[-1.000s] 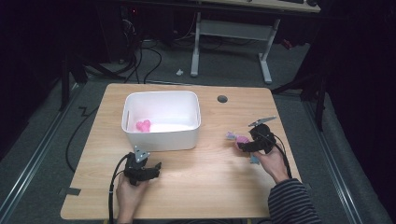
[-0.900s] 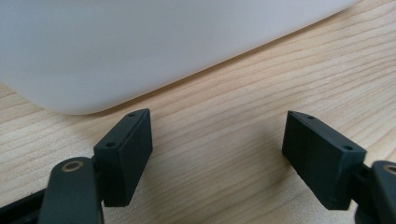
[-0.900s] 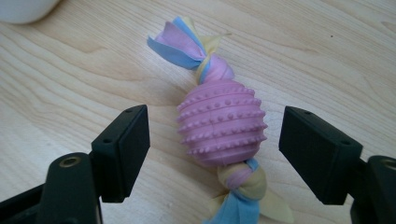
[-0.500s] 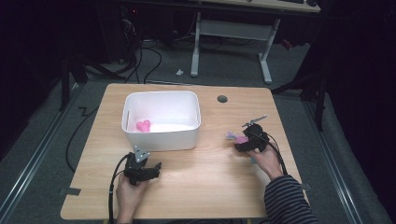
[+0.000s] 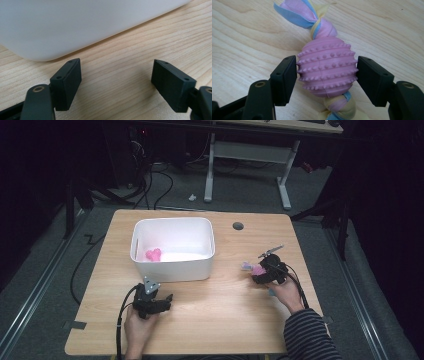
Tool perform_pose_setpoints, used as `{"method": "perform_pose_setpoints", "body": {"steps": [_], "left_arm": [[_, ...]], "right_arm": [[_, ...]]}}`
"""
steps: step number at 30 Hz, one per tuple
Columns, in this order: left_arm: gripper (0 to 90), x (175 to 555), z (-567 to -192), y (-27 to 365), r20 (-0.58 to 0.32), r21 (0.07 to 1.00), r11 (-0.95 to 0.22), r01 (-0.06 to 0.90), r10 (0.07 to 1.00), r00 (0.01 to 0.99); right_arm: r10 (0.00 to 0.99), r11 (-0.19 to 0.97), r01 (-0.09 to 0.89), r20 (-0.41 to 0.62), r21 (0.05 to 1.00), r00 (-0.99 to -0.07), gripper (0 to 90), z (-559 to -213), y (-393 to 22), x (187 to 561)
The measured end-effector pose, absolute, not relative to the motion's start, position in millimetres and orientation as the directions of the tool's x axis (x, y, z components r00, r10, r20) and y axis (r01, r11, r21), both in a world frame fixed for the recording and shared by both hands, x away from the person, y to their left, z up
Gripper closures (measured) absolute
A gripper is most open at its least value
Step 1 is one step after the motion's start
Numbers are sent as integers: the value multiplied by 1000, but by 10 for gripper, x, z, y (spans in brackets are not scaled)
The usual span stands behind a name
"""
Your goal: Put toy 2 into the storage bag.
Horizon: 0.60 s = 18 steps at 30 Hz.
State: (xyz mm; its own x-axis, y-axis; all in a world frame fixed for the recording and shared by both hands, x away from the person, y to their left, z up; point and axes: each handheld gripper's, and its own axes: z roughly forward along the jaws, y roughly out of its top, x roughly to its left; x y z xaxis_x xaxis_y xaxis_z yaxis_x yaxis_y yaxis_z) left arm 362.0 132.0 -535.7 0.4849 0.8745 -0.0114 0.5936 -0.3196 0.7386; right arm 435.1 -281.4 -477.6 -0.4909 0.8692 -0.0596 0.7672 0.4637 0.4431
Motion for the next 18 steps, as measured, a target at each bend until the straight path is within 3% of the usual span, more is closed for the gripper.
{"method": "perform_pose_setpoints", "body": {"steps": [18], "left_arm": [[245, 3619, -5357, 1321, -11, 738, -320, 594, 874, 485]], "right_arm": [[855, 442, 741, 14, 506, -519, 344, -4569, -2863, 4208]]}}
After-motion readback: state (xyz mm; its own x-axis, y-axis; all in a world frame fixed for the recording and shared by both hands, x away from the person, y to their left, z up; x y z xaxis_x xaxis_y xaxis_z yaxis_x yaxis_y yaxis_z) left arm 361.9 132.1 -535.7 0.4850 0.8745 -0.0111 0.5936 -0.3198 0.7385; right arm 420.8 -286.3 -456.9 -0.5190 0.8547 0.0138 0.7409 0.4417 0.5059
